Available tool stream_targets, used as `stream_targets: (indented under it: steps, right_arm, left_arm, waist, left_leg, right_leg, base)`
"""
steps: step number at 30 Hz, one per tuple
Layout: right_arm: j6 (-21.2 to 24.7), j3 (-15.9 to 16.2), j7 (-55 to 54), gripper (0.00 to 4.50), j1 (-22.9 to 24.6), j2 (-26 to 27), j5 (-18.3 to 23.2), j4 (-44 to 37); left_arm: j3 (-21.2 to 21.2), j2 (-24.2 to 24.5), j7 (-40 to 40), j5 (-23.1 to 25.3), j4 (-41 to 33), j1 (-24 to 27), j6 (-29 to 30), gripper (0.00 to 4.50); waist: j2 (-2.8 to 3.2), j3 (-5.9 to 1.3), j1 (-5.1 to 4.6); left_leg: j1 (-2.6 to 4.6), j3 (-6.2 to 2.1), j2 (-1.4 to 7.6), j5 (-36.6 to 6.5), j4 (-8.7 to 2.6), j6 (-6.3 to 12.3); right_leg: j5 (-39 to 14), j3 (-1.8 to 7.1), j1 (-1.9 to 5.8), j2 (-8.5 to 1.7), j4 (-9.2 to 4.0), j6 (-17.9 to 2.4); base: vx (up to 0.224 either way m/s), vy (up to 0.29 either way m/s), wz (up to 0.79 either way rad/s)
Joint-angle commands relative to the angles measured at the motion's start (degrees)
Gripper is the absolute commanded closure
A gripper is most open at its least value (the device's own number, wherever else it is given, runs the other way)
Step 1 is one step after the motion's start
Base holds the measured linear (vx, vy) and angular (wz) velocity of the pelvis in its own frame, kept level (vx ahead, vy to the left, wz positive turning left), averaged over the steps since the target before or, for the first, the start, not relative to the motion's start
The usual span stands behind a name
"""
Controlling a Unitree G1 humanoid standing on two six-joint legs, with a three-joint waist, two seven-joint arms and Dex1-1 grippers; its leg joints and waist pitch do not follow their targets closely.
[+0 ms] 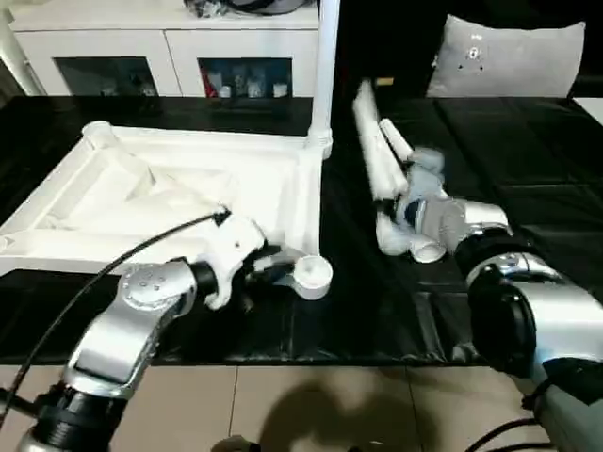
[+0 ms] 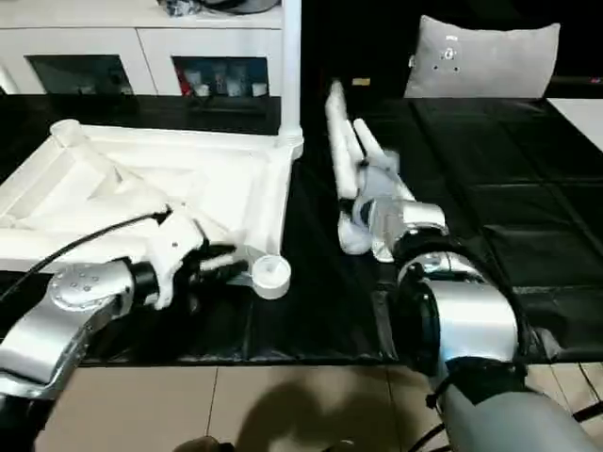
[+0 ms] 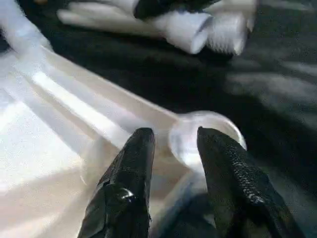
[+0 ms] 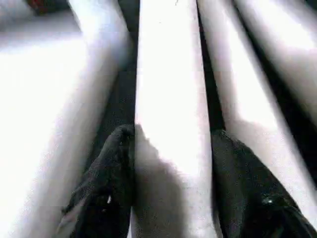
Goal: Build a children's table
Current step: Pick table leg
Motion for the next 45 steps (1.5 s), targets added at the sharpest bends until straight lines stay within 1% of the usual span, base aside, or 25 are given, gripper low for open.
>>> stream_targets:
  steps: [1,2,4,5,6,7,9,10,12,13,14,15,19,20,21,22,24,25,26,27,30,37,40,43,45]
  right_arm:
    - [-3.44,-1.37,0.7,2.63,1.19,0.26,1.43,-5.75]
    - [-3.89,-1.58,0.52,2.63,2.16,0.47,1.69,-7.67]
    - [-5.02,-2.0,0.23,2.63,4.58,1.22,2.36,-12.33]
    - [-6.49,-3.61,1.28,2.64,7.41,2.76,4.78,-17.8]
    - [-7.06,-4.29,2.43,2.64,8.79,3.5,6.14,-20.44]
    - [-7.66,-4.73,4.49,2.64,10.64,4.26,7.92,-23.51]
    - [-8.1,-4.85,7.39,2.64,13.24,5.02,9.94,-27.4]
    - [-8.53,-4.77,11.41,2.64,16.37,5.88,12.84,-32.19]
    - [-7.35,-4.99,14.93,2.64,19.27,6.49,16.17,-37.39]
    - [-7.35,-4.99,14.93,2.64,19.27,6.49,16.17,-37.39]
    - [-4.02,-5.47,18.66,2.64,22.38,6.72,20.44,-43.26]
    - [-2.27,-5.27,21.05,2.64,24.17,6.69,22.75,-46.48]
    - [3.64,-4.17,27.01,2.64,28.37,6.23,29.03,-54.03]
    - [7.33,-3.48,29.65,2.64,30.42,5.51,32.46,-57.24]
    - [7.73,-3.34,29.98,2.64,30.67,5.4,32.8,-57.57]
    - [9.71,-2.37,31.77,2.64,32.1,4.72,34.37,-59.31]
    - [11.99,-1.07,33.7,2.64,33.63,3.95,35.73,-60.96]
    - [13.9,-0.08,34.71,2.64,34.73,3.48,36.61,-62.19]
    - [14.13,0.05,34.85,2.64,34.88,3.42,36.71,-62.37]
    - [16.23,1.77,36.58,2.64,36.33,2.8,37.32,-63.84]
    - [18.9,3.44,38.28,2.64,37.72,2.21,38.45,-65.23]
    - [21.09,4.94,39.58,2.64,38.63,1.26,39.75,-66.49]
    - [21.83,5.54,39.77,2.64,39.04,0.88,40.08,-67.1]
    - [22.49,6.4,40.14,2.64,39.77,0.58,40.55,-68.06]
    - [22.63,6.53,40.25,2.64,39.9,0.61,40.68,-68.22]
  left_arm:
    - [1.61,-1.77,2.91,-0.16,1.83,-1.59,-1.92,2.83]
    - [2.11,-2.8,4.16,-0.19,2.67,-2.25,-2.72,2.83]
    - [3.18,-4.99,6.81,-0.33,4.37,-3.64,-4.18,2.83]
    - [4.17,-6.97,8.6,-1.05,5.62,-5.08,-4.16,2.83]
    - [4.64,-7.87,9.18,-1.51,6.12,-5.73,-4.2,2.83]
    - [5.2,-8.92,9.42,-2.47,6.41,-6.47,-4.17,2.83]
    - [6.19,-10.36,9.77,-4.01,6.63,-7.44,-3.76,2.83]
    - [7.42,-11.96,9.81,-6.17,6.91,-8.62,-3.13,2.83]
    - [8.68,-13.41,9.52,-8.65,7.14,-9.77,-2.36,2.56]
    - [8.68,-13.41,9.52,-8.65,7.14,-9.77,-2.36,2.49]
    - [10.04,-15.06,9.5,-11.12,7.38,-11.09,-1.72,2.49]
    - [10.63,-15.83,9.86,-12.03,7.67,-11.86,-1.43,2.46]
    - [11.74,-17.31,10.03,-14.25,8.63,-13.91,-0.04,2.07]
    - [12.88,-18.7,10.03,-17.26,8.73,-15.26,2.14,2.07]
    - [13.09,-18.92,10.07,-17.76,8.73,-15.46,2.48,1.91]
    - [14.6,-20.43,10.59,-21.18,8.76,-16.78,4.64,1.78]
    - [16.67,-22.35,11.47,-25.56,8.95,-18.52,7.15,1.66]
    - [18.43,-23.97,12.59,-28.68,9.38,-19.89,8.6,1.65]
    - [18.62,-24.15,12.73,-29.0,9.44,-20.05,8.71,1.65]
    - [20.97,-26.4,14.37,-33.32,10.11,-21.68,9.59,1.46]
    - [23.6,-28.7,16.23,-37.87,10.82,-23.31,10.86,1.24]
    - [24.29,-30.11,16.74,-41.53,10.32,-23.94,14.29,0.8]
    - [24.38,-30.31,17.69,-43.63,10.23,-24.05,15.58,0.45]
    - [23.99,-30.14,17.77,-43.73,10.74,-24.17,15.76,0.39]
    - [23.98,-30.12,17.76,-43.67,10.89,-24.19,15.72,0.06]
  waist:
    - [0.57,-4.35,0.06]
    - [0.29,-4.31,-0.07]
    - [0.18,-4.46,0.22]
    - [0.13,-4.54,0.2]
    - [0.43,-4.51,0.36]
    - [0.18,-4.68,0.28]
    - [0.06,-4.69,0.4]
    - [-0.07,-4.68,0.37]
    - [-0.18,-4.58,0.48]
    - [-0.18,-4.58,0.48]
    - [-0.11,-4.57,0.5]
    - [-0.17,-4.52,0.62]
    - [-0.24,-4.26,0.62]
    - [-0.31,-4.24,0.8]
    - [-0.31,-4.21,0.81]
    - [-0.57,-4.26,1.11]
    - [-0.65,-4.29,1.41]
    - [-1.08,-4.21,1.57]
    - [-0.95,-4.24,1.76]
    - [-0.97,-4.22,1.9]
    - [-1.25,-4.22,2.34]
    - [-1.21,-4.18,2.78]
    - [-1.15,-4.24,3.0]
    - [-1.14,-4.19,3.19]
    - [-1.1,-4.21,3.23]
  left_leg:
    - [0.97,-0.56,2.34,-7.71,-3.37,1.52]
    - [0.97,-0.42,2.33,-7.7,-3.36,1.69]
    - [1.04,-0.49,2.41,-6.95,-3.31,2.21]
    - [1.03,-0.53,2.42,-6.8,-3.31,2.21]
    - [1.24,-0.43,2.45,-7.25,-3.26,2.46]
    - [1.03,-0.64,2.49,-6.82,-3.39,2.55]
    - [0.99,-0.56,2.47,-6.58,-3.3,3.07]
    - [0.9,-0.58,2.4,-6.16,-3.33,3.53]
    - [0.85,-0.51,2.39,-6.19,-3.28,4.41]
    - [0.85,-0.51,2.39,-6.19,-3.28,4.41]
    - [0.84,-0.72,2.5,-6.27,-3.41,4.33]
    - [0.93,-0.69,2.61,-6.62,-3.38,4.55]
    - [0.83,-0.72,2.43,-7.56,-3.56,4.54]
    - [0.87,-0.76,2.47,-7.82,-3.57,4.39]
    - [0.93,-0.65,2.38,-7.9,-3.52,4.31]
    - [0.8,-0.69,2.37,-7.24,-3.47,4.24]
    - [0.74,-0.66,2.39,-6.97,-3.39,4.09]
    - [0.67,-0.62,2.34,-6.74,-3.37,4.02]
    - [0.73,-0.58,2.28,-6.58,-3.28,3.99]
    - [0.6,-0.61,2.25,-6.12,-3.25,4.15]
    - [0.51,-0.61,2.21,-5.72,-3.19,4.24]
    - [0.58,-0.74,2.37,-5.22,-3.33,3.98]
    - [0.54,-0.75,2.35,-4.78,-3.29,3.73]
    - [0.54,-0.77,2.39,-4.69,-3.35,3.82]
    - [0.5,-0.8,2.38,-4.64,-3.37,3.76]
  right_leg:
    - [-3.11,2.38,3.03,-4.06,-2.97,-13.7]
    - [-2.98,2.39,3.04,-3.98,-3.2,-13.65]
    - [-1.86,2.41,3.25,-4.06,-3.12,-13.81]
    - [-1.83,2.38,3.31,-4.1,-3.04,-13.82]
    - [-1.83,2.47,3.09,-4.07,-3.25,-13.26]
    - [-1.45,2.37,3.48,-4.13,-3.07,-13.36]
    - [-1.27,2.43,3.51,-4.21,-3.19,-13.48]
    - [-1.28,2.37,3.59,-4.13,-3.24,-13.58]
    - [-2.07,2.4,3.58,-4.16,-3.44,-13.39]
    - [-2.07,2.4,3.58,-4.16,-3.44,-13.39]
    - [-3.08,2.32,3.57,-4.16,-3.43,-13.37]
    - [-3.69,2.41,3.59,-4.25,-3.59,-13.07]
    - [-7.19,2.32,3.59,-4.19,-4.16,-12.12]
    - [-8.42,2.34,3.5,-4.22,-4.31,-11.93]
    - [-8.76,2.35,3.53,-4.17,-4.32,-11.96]
    - [-8.76,2.33,3.65,-4.3,-4.32,-12.21]
    - [-9.44,2.29,3.48,-4.33,-4.33,-12.34]
    - [-10.32,2.31,3.48,-4.38,-4.45,-11.95]
    - [-10.59,2.31,3.44,-4.37,-4.41,-11.91]
    - [-10.86,2.31,3.42,-4.34,-4.49,-11.54]
    - [-11.81,2.26,3.44,-4.36,-4.68,-10.64]
    - [-13.45,2.25,3.23,-4.36,-4.98,-8.67]
    - [-12.97,2.3,3.28,-4.41,-4.94,-8.43]
    - [-12.51,2.29,3.24,-4.29,-5.02,-8.02]
    - [-12.64,2.29,3.3,-4.36,-5.01,-7.8]
  base:
    - [0.0,0.0,0.0]
    - [0.0,0.0,0.0]
    - [0.0,0.0,0.0]
    - [0.0,0.0,0.0]
    - [0.0,0.0,0.0]
    - [0.0,0.0,0.0]
    - [0.0,0.0,0.0]
    - [0.0,0.0,0.0]
    - [0.0,0.0,0.0]
    - [0.0,0.0,0.0]
    - [0.0,0.0,0.0]
    - [0.0,0.0,0.0]
    - [0.0,0.0,0.0]
    - [0.0,0.0,0.0]
    - [0.0,0.0,0.0]
    - [0.0,0.0,0.0]
    - [0.0,0.0,0.0]
    - [0.0,0.0,0.0]
    - [0.0,0.0,0.0]
    - [0.0,0.0,0.0]
    - [0.0,0.0,0.0]
    - [0.0,0.0,0.0]
    - [0.0,0.0,0.0]
    - [0.0,0.0,0.0]
    - [0.0,0.0,0.0]
